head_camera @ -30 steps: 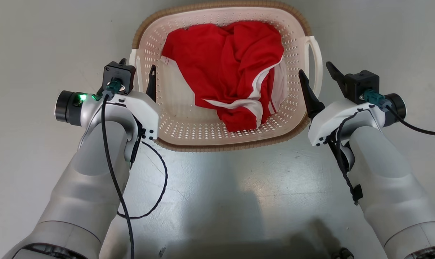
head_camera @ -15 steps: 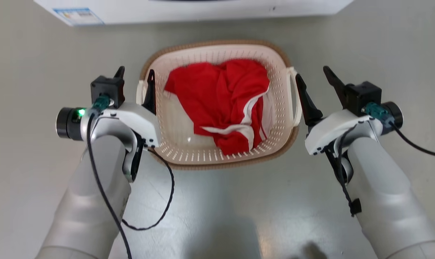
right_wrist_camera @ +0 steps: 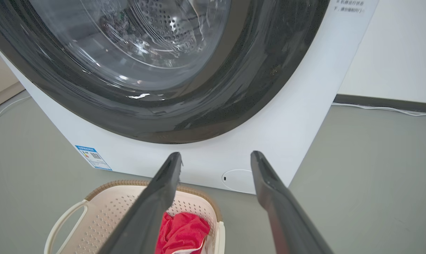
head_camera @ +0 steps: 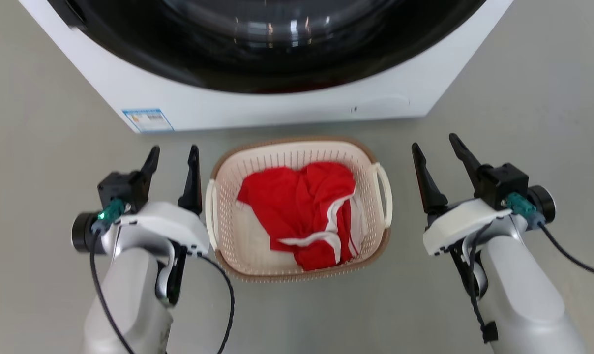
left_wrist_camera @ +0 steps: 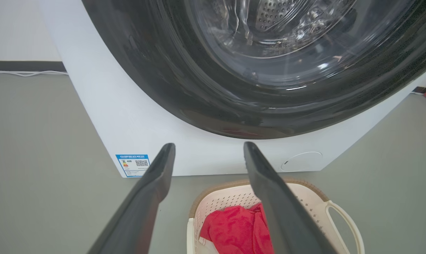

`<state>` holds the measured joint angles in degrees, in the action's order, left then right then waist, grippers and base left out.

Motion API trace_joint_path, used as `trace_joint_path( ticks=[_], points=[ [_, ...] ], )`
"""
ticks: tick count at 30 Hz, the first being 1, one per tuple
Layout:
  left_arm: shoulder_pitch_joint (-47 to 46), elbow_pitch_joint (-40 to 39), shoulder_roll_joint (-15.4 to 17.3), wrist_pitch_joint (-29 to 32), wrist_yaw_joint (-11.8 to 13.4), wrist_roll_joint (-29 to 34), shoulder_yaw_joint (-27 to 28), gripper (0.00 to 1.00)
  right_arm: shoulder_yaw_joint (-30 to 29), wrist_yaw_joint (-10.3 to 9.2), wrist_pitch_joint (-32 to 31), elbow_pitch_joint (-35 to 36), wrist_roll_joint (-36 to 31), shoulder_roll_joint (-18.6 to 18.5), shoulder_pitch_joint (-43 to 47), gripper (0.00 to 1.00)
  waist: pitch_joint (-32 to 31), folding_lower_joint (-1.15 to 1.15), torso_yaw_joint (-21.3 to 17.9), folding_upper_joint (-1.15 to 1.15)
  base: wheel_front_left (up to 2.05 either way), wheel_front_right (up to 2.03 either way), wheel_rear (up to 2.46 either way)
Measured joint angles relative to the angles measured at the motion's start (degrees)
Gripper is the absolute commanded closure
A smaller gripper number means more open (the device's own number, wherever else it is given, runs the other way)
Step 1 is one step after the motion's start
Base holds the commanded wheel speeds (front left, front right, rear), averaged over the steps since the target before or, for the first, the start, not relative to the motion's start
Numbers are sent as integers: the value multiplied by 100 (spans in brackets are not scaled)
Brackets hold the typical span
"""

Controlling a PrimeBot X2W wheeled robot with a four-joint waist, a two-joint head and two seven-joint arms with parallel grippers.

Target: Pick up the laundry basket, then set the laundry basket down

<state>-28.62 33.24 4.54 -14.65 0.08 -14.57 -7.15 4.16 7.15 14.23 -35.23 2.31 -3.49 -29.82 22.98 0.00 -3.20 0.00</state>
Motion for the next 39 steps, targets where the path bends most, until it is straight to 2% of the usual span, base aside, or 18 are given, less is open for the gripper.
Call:
trace_joint_path(
  ticks=[7,17,27,38,39],
  points=[
    [773,-566,-89,0,-168,56,405,0,-158,0,16,630,-183,20,708,0,-748,0,62,0,0,0,0],
    [1734,-1117,-156,0,-283,153,730,0,-238,0,16,1060,-301,37,1475,0,-1478,0,159,0,0,0,0],
    [2560,-1483,-180,0,-409,193,948,0,-332,0,16,1611,-323,51,2291,0,-2001,0,144,0,0,0,0],
    [3217,-2049,-185,0,-407,190,1088,0,-455,0,16,1923,-343,59,2769,0,-2282,0,14,0,0,0,0],
    [3224,-2050,-187,0,-385,193,1083,100,-456,-1,15,1923,-342,58,2771,100,-2283,0,13,0,0,0,0]
  ],
)
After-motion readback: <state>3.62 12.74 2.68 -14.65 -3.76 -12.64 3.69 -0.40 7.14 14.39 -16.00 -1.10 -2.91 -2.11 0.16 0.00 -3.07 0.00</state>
